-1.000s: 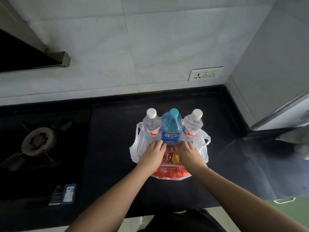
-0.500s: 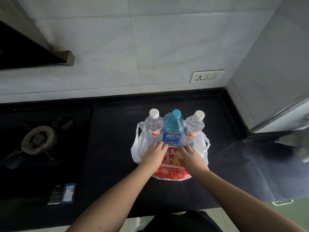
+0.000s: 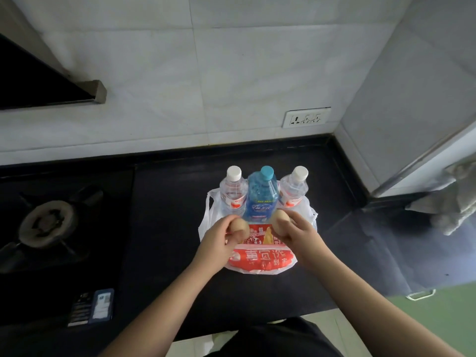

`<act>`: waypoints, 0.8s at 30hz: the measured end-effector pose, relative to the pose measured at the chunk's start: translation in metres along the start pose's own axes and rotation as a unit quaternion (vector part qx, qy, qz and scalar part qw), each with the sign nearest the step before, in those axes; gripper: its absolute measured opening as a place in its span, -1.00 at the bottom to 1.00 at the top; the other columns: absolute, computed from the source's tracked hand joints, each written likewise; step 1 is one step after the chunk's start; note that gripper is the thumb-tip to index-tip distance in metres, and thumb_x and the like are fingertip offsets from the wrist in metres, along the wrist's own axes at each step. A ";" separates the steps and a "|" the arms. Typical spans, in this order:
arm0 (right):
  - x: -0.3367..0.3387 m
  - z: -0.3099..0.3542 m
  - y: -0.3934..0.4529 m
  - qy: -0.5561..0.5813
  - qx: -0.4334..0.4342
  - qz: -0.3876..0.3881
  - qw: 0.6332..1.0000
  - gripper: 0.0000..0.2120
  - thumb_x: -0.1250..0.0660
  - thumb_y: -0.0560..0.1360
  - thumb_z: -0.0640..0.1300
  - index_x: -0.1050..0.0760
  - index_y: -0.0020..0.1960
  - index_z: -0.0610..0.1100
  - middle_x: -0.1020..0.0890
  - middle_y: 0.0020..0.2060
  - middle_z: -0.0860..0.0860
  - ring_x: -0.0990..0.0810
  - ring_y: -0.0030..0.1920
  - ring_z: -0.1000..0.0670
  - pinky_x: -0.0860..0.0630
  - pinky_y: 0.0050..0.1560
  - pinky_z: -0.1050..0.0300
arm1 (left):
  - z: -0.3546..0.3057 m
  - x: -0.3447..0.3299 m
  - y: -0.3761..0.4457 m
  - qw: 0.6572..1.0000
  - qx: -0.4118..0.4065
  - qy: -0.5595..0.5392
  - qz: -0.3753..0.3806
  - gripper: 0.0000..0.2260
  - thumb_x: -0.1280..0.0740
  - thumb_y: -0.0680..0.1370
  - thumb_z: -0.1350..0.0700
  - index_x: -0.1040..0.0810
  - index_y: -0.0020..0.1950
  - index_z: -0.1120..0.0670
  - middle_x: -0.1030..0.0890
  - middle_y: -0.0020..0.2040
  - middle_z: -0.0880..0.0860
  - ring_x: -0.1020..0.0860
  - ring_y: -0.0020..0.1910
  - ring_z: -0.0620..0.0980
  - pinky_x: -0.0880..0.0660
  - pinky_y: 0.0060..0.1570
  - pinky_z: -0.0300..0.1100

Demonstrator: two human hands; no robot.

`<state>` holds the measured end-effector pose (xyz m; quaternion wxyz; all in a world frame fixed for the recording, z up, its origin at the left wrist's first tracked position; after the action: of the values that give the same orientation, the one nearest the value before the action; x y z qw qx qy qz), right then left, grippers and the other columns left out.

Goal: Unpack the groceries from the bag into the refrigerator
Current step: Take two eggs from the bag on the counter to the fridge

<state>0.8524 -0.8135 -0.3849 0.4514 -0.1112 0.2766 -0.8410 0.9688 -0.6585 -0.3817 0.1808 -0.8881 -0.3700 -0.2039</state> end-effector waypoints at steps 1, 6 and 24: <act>-0.003 -0.001 -0.002 0.071 -0.024 0.011 0.997 -0.78 -0.27 0.59 -0.07 -0.48 0.22 -0.02 -0.59 0.17 -0.09 -0.65 0.12 -0.09 -0.59 0.14 -0.06 | 0.004 0.008 -0.007 0.998 0.028 -0.058 -0.007 -0.64 -0.27 0.51 -0.19 -0.45 0.27 -0.11 -0.55 0.16 -0.16 -0.56 0.08 -0.24 -0.49 0.01 -0.33; -0.026 -0.002 -0.014 0.283 -0.083 0.007 0.955 -0.81 -0.29 0.56 -0.22 -0.45 0.17 -0.14 -0.48 0.26 -0.18 -0.58 0.18 -0.17 -0.64 0.01 -0.02 | 0.020 0.033 -0.031 0.912 0.149 -0.380 -0.046 -0.67 -0.27 0.50 -0.14 -0.50 0.21 -0.06 -0.56 0.21 0.01 -0.62 0.11 -0.06 -0.54 0.18 -0.05; -0.110 0.040 -0.071 0.353 -0.085 0.099 0.926 -0.63 -0.40 0.37 0.10 -0.56 0.02 -0.16 -0.63 -0.22 -0.11 -0.63 -0.25 -0.02 -0.62 -0.34 0.17 | -0.029 0.081 -0.074 0.777 0.114 -0.620 -0.015 -0.74 -0.22 0.60 -0.02 -0.56 0.13 0.12 -0.57 -0.09 0.20 -0.58 -0.16 0.06 -0.60 -0.17 -0.12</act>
<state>0.8830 -0.7067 -0.3047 0.3941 0.1830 0.4982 -0.7503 0.9604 -0.5760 -0.3039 0.0093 -0.7900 -0.4355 0.4314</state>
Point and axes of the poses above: each hand's wrist, its own y-axis towards the middle knuckle, its own x-axis out of the back of the hand, z = x × y, the point moved 10 cm from there along y, towards the middle knuckle
